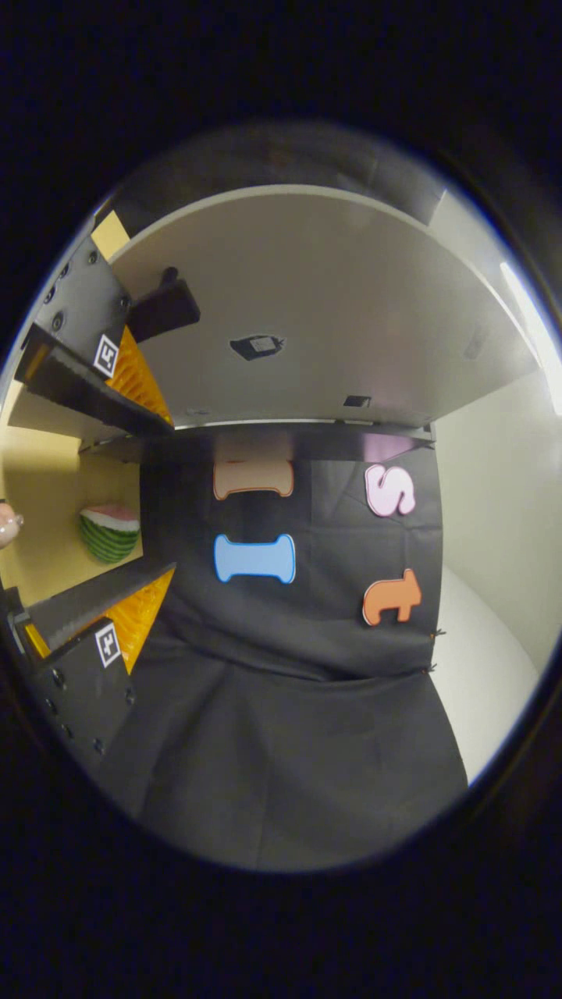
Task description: Open the shoe cabinet door, grab the shoes and put them into the shoe cabinet, then close the shoe cabinet door.
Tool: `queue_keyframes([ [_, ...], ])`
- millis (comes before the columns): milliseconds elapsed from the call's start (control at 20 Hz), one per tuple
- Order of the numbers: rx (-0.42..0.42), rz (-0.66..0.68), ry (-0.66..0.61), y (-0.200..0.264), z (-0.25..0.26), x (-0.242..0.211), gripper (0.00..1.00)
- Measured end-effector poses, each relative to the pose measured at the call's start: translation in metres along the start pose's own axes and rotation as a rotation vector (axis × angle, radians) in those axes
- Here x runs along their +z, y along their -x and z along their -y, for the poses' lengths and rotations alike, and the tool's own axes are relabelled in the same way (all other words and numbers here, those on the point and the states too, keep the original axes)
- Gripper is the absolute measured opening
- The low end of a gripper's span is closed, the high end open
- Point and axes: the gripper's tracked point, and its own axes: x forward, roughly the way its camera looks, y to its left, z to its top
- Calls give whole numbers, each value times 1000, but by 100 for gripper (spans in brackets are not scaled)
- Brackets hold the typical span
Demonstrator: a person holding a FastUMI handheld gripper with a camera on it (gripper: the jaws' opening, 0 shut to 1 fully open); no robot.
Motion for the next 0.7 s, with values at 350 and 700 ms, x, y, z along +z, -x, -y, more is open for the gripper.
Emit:
queue_keyframes([
  [350, 32, -7, 9, -10, -10, -6, 96],
  [700, -38, -14, -11, -5, -11, -9, 95],
])
